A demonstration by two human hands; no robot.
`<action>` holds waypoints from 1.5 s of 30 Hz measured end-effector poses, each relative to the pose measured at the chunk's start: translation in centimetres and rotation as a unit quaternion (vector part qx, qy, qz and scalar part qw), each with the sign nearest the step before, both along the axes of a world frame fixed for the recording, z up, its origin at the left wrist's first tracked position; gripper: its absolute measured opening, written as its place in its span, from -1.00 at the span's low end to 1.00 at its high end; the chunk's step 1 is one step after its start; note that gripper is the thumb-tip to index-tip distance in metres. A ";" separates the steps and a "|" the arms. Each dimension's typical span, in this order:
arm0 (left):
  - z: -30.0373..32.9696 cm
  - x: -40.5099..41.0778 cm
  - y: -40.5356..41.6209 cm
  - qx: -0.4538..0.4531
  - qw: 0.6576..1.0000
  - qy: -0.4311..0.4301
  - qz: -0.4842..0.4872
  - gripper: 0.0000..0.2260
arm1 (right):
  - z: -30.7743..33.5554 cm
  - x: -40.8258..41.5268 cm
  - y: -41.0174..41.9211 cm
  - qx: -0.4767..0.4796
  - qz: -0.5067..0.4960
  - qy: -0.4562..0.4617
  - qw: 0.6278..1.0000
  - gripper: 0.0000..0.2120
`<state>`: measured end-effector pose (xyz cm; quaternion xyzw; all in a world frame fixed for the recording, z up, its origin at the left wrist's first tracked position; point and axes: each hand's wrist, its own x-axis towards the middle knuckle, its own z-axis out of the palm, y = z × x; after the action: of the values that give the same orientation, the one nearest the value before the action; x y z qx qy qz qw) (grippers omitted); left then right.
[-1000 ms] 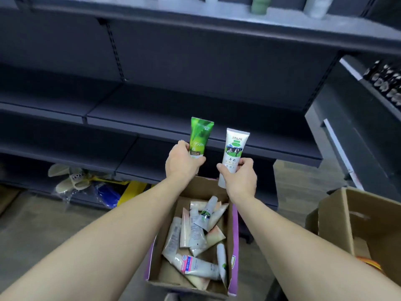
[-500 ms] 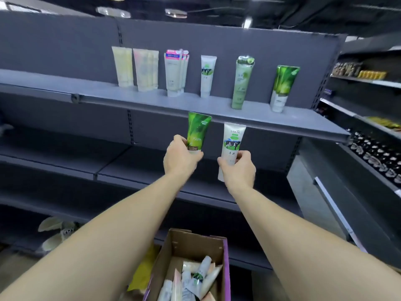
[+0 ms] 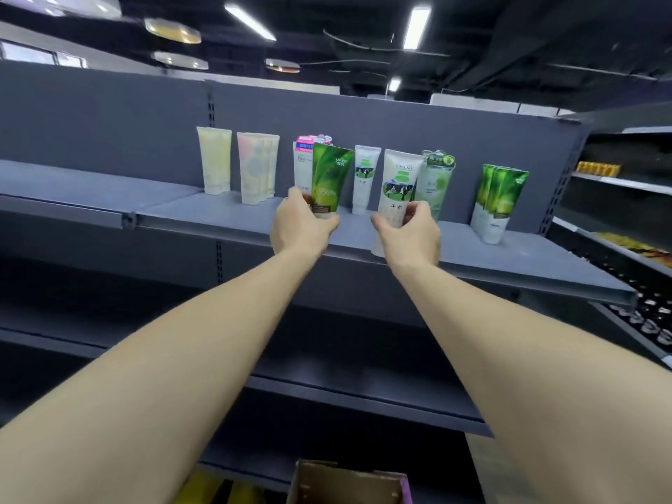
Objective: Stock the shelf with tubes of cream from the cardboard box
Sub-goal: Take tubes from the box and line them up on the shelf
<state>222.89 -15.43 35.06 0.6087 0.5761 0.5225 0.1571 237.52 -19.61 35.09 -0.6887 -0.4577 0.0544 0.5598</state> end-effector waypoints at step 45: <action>0.4 -1.3 19.8 0.017 0.999 0.012 -0.043 -0.57 | 0.3 -0.8 24.2 -0.094 -0.077 0.081 0.989 -0.47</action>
<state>221.57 4.38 35.43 0.6416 0.5419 0.5180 0.1623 236.69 4.58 35.36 -0.7647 -0.3498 0.1098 0.5299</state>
